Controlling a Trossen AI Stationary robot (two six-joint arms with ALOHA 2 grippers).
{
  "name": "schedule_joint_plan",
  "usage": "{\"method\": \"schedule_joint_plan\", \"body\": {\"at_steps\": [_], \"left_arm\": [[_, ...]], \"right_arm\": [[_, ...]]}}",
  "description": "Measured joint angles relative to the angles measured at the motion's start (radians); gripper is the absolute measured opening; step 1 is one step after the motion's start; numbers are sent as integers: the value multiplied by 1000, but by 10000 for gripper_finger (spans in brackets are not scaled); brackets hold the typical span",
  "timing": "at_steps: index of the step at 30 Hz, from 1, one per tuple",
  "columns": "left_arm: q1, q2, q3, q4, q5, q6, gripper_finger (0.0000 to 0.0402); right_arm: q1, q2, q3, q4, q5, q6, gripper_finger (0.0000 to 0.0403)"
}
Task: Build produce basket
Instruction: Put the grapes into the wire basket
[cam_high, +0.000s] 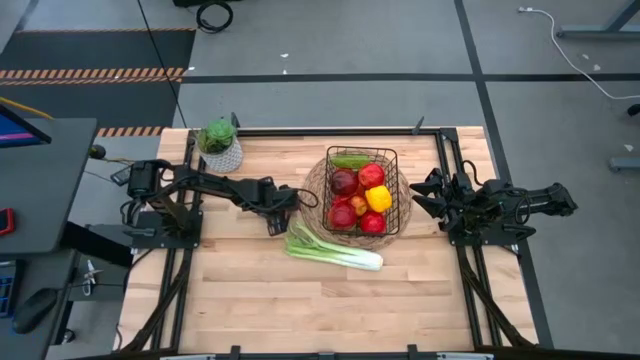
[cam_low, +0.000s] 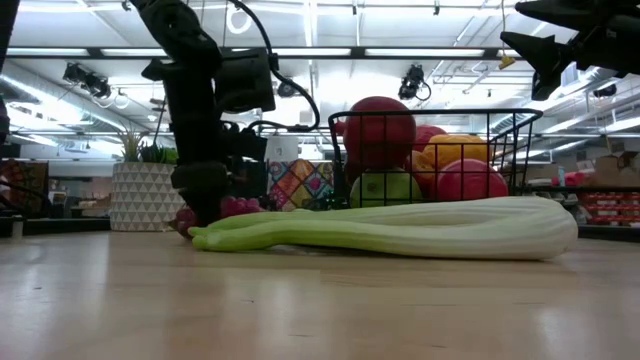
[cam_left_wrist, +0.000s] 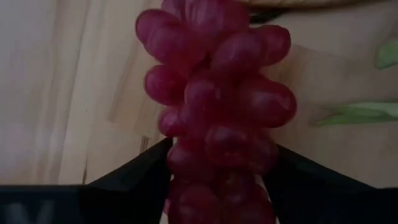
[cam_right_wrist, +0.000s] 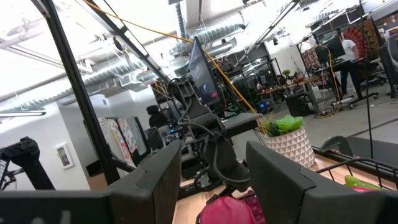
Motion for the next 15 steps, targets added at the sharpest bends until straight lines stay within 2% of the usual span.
{"method": "schedule_joint_plan", "body": {"at_steps": [6, 15], "left_arm": [[-1, -1, 15, -43, 3, 0, 186], [-3, -37, 186, -223, 4, 42, 156]], "right_arm": [[0, 0, 0, 0, 0, 0, 187], [0, 0, 0, 0, 0, 0, 187]]}}
